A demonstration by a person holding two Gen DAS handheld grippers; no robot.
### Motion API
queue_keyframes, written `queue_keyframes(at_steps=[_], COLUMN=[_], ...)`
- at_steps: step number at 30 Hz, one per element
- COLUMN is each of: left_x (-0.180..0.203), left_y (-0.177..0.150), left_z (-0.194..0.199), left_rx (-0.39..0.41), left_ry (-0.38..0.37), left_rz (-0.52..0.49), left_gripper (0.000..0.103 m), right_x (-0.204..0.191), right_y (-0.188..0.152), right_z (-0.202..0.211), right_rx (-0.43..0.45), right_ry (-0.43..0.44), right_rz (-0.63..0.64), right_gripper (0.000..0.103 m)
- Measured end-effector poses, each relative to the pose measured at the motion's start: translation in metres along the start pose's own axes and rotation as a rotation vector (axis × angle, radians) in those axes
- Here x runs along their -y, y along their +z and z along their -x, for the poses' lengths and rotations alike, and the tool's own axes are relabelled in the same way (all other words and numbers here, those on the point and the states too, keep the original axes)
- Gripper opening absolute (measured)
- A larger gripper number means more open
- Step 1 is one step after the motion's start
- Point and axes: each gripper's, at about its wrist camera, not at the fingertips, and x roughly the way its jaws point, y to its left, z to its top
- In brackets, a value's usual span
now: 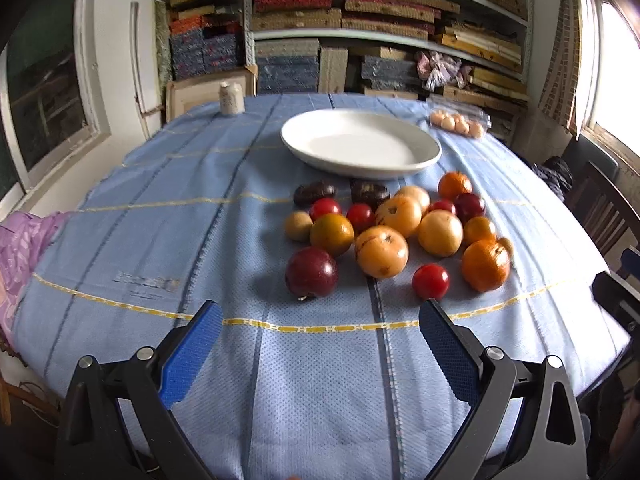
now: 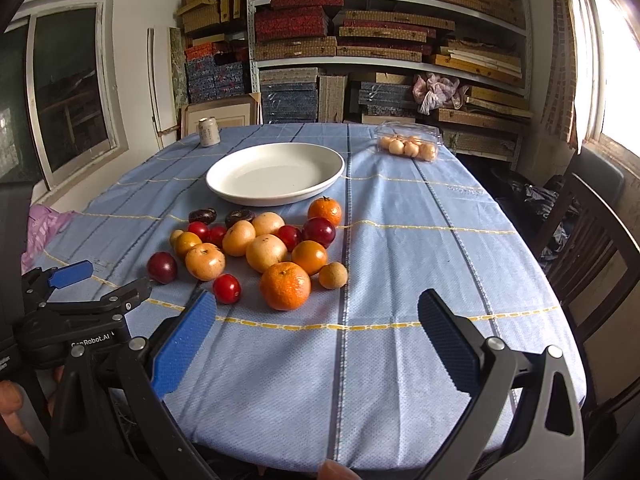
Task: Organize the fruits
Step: 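Grasp the dark red plum with the left tool while the right tool grasps a tangerine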
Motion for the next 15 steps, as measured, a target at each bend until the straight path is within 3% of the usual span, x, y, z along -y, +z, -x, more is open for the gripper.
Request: queue_keyframes(at_steps=[3,11,15], left_x=[-0.004,-0.007,-0.009], left_y=[-0.001,0.013,0.015], left_z=[-0.018,-0.042,-0.054], left_rx=[-0.039,-0.037,-0.063], left_ry=[-0.019,0.019,0.033], left_rz=[0.001,-0.010,-0.018], left_gripper=[0.099,0.099,0.081], right_x=[0.004,0.022,0.031], right_y=[-0.001,-0.002,-0.002], right_z=[-0.008,-0.032,-0.041], right_rx=[-0.012,-0.051,-0.061], right_ry=[-0.010,-0.014,-0.015], right_rz=[-0.004,-0.037,-0.052], right_gripper=[0.099,0.099,0.099])
